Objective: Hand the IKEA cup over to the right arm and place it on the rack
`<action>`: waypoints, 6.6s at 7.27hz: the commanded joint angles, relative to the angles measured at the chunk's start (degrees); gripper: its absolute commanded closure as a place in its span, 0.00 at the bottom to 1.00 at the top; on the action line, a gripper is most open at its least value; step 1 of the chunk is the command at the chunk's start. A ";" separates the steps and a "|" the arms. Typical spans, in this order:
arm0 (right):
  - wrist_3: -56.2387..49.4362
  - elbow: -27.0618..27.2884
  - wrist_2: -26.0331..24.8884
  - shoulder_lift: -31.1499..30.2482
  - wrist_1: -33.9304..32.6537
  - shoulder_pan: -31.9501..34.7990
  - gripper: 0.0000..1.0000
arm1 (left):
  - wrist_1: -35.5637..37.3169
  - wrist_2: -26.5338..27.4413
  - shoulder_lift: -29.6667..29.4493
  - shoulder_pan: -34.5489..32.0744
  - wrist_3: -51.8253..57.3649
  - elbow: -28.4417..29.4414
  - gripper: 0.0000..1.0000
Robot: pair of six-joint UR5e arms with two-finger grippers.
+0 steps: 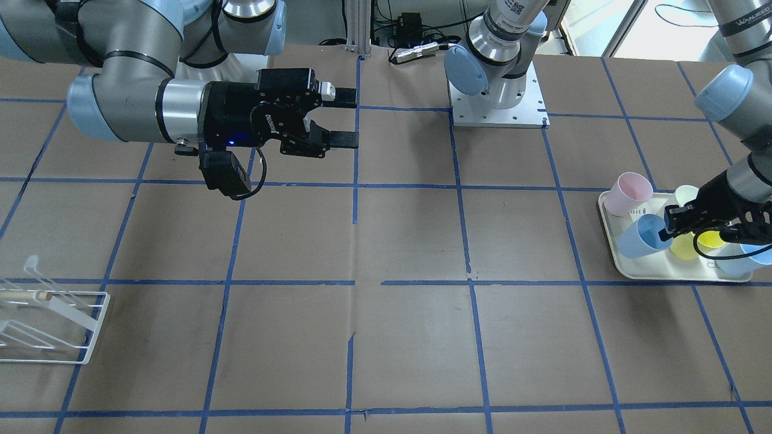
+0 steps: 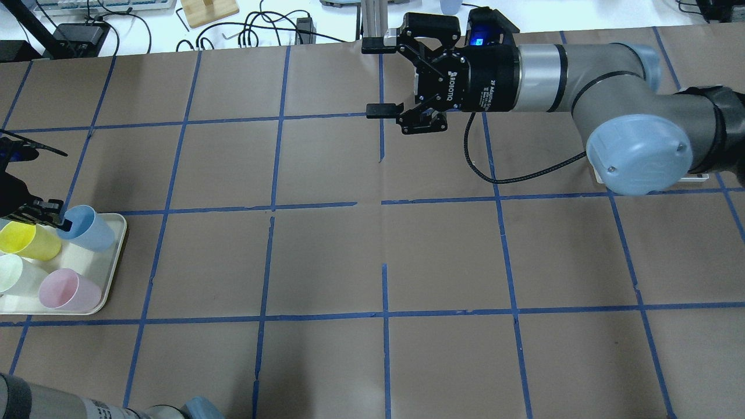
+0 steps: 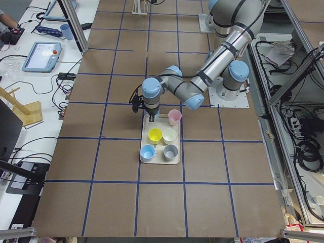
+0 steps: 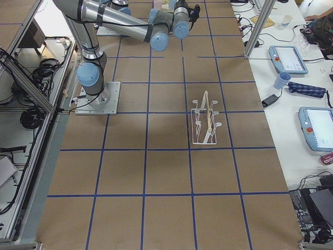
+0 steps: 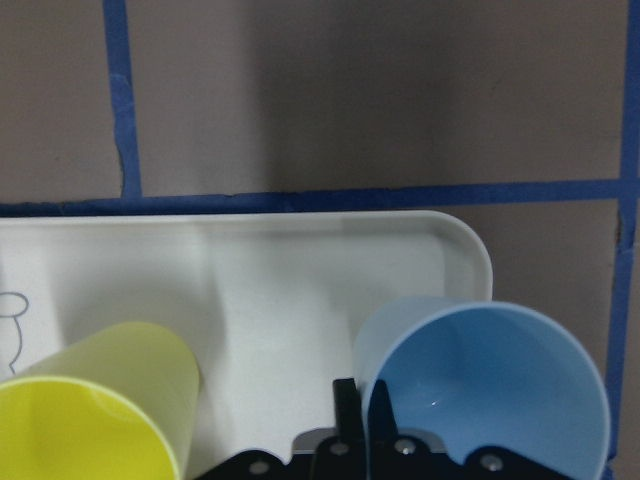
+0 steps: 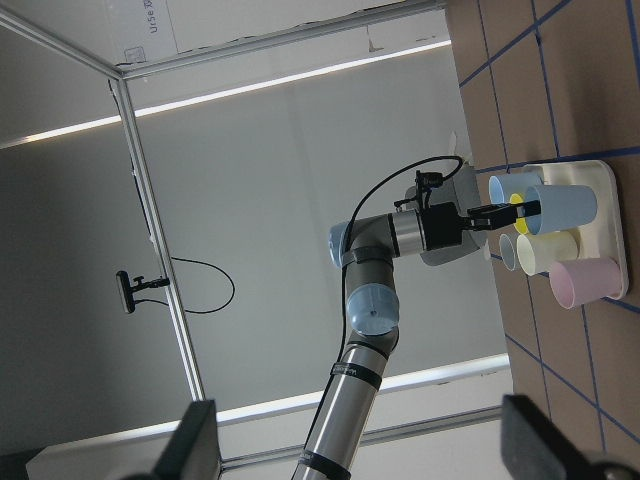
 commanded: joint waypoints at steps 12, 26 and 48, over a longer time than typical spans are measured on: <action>1.75 0.03 1.04 0.38 0.02 0.80 0.00 | -50.69 -56.60 23.11 -20.90 -13.59 5.15 1.00; 9.74 -0.68 5.43 0.82 -1.21 3.09 0.11 | -42.42 -70.62 23.39 -26.63 -17.18 -3.49 1.00; 19.85 -0.06 5.34 -1.47 -1.04 3.09 0.39 | -37.33 -69.84 24.26 -28.13 -25.63 -2.79 0.13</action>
